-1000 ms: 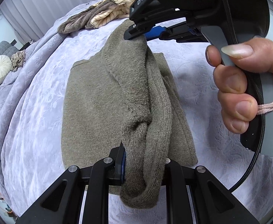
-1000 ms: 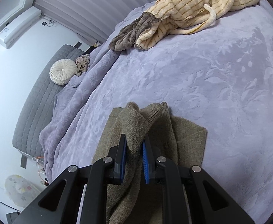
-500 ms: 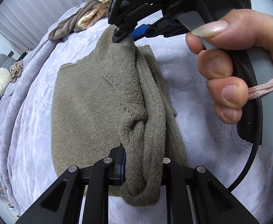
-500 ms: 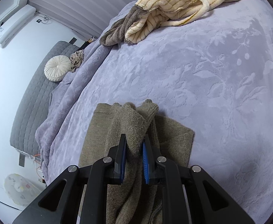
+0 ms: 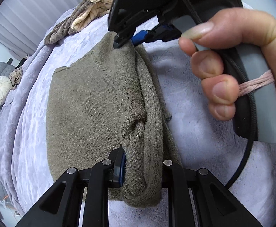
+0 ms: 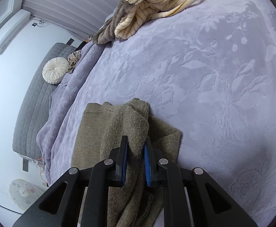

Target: Fold small clothes

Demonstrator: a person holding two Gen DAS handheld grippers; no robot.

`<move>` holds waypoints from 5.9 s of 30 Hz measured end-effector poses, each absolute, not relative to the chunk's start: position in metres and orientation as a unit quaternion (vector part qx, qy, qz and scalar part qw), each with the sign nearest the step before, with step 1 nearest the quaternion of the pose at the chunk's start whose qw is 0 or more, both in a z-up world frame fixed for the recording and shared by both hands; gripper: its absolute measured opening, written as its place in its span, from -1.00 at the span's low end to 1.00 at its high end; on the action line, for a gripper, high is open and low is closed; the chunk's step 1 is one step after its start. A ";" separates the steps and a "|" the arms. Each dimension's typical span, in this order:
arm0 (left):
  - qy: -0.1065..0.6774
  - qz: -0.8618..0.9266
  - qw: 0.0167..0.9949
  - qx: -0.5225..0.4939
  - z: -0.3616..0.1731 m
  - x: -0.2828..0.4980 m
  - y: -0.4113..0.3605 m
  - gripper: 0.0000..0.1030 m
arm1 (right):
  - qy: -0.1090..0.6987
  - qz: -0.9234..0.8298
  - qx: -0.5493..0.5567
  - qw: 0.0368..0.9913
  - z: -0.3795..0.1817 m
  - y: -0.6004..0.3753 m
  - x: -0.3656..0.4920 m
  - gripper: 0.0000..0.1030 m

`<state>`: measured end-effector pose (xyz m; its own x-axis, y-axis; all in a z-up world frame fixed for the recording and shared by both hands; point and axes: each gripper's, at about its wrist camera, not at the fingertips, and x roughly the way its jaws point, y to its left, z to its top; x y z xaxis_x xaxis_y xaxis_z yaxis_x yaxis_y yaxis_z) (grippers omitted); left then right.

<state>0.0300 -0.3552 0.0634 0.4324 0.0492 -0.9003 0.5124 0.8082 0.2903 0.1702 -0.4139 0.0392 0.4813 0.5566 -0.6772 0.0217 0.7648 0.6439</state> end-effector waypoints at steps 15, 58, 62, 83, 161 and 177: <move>0.519 -0.157 0.800 0.258 0.065 0.036 -0.346 -0.62 | 0.493 0.142 0.310 0.800 0.031 -0.415 0.172 -0.65; 0.586 -0.180 0.789 -0.053 0.048 0.058 -0.139 0.79 | 0.467 0.182 0.333 0.799 0.045 -0.366 0.018 -0.03; 0.538 -0.203 0.816 -0.060 0.089 0.063 -0.140 0.79 | 0.444 0.160 0.240 0.849 0.087 -0.349 0.019 0.29; 0.588 -0.176 0.786 -0.070 0.042 0.187 -0.144 1.00 | 0.471 0.079 0.267 0.837 0.058 -0.403 0.137 0.34; 0.548 -0.302 0.778 -0.053 0.115 0.023 -0.107 -0.07 | 0.448 0.140 0.148 0.870 0.122 -0.249 -0.018 -0.27; 0.534 -0.291 0.793 -0.033 0.120 -0.034 -0.092 -0.07 | 0.442 0.141 0.114 0.879 0.121 -0.217 -0.074 -0.27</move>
<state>-0.0337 -0.0919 0.1201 0.2613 -0.4962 -0.8279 0.4263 0.8289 -0.3622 -0.0741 -0.2173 0.1211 0.5697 0.3485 -0.7443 -0.1467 0.9342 0.3251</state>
